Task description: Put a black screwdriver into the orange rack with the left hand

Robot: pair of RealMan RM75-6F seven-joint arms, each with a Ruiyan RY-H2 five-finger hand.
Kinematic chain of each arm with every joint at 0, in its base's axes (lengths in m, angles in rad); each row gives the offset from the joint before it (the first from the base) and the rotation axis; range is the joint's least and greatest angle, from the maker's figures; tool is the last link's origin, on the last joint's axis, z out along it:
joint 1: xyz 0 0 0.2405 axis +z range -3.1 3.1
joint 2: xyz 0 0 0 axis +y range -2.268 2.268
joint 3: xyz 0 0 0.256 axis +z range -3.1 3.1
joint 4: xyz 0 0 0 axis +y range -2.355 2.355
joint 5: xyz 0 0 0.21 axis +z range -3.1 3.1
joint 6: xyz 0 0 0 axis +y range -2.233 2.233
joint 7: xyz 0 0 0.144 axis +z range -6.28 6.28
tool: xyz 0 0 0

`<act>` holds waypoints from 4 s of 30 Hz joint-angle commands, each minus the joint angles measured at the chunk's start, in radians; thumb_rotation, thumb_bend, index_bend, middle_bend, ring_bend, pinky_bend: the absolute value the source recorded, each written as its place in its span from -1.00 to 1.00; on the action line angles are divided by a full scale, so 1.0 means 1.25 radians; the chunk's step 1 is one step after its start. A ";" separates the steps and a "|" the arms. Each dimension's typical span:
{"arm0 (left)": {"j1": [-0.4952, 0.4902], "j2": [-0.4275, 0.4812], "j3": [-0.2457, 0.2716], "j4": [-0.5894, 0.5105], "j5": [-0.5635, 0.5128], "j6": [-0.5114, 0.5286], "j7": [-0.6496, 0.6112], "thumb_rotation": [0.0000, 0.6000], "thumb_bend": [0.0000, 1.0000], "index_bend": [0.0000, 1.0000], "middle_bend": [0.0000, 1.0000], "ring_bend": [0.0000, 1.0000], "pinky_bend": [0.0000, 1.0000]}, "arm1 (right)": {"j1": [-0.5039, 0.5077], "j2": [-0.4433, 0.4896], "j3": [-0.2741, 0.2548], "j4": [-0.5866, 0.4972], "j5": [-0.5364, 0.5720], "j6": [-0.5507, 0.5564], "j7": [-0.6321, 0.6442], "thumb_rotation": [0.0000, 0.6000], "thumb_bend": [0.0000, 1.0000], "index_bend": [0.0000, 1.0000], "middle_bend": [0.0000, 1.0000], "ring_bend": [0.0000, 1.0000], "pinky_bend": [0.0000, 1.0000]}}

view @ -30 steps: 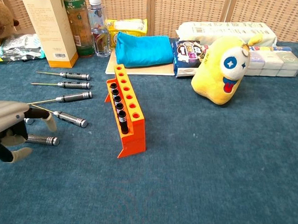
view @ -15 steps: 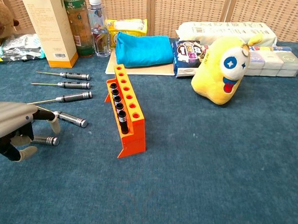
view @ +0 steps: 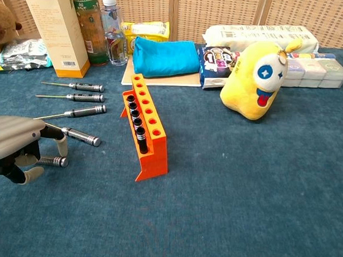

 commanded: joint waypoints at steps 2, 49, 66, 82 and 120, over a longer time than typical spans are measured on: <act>-0.004 -0.003 0.003 0.003 -0.002 0.004 0.004 1.00 -0.17 -0.26 1.00 1.00 1.00 | 0.000 0.001 0.000 0.000 0.001 -0.001 0.000 1.00 -1.00 -1.00 -0.96 -0.91 -0.84; 0.001 -0.075 0.029 0.093 0.050 0.052 0.024 1.00 -0.16 -0.14 1.00 1.00 1.00 | 0.001 0.007 0.002 -0.001 0.007 -0.006 0.016 1.00 -1.00 -1.00 -0.95 -0.91 -0.84; 0.001 -0.074 0.031 0.089 0.051 0.057 0.036 1.00 -0.11 0.00 1.00 1.00 1.00 | 0.001 0.008 0.002 -0.001 0.009 -0.008 0.019 1.00 -1.00 -1.00 -0.95 -0.91 -0.84; 0.010 0.037 0.012 -0.040 0.106 0.095 -0.035 1.00 -0.11 0.00 1.00 1.00 1.00 | 0.003 0.008 0.000 -0.002 0.008 -0.012 0.016 1.00 -1.00 -1.00 -0.95 -0.91 -0.84; -0.029 0.247 -0.124 -0.281 0.137 0.047 -0.430 1.00 -0.11 0.00 1.00 1.00 1.00 | 0.009 0.001 -0.004 0.000 0.016 -0.030 -0.001 1.00 -1.00 -1.00 -0.95 -0.89 -0.84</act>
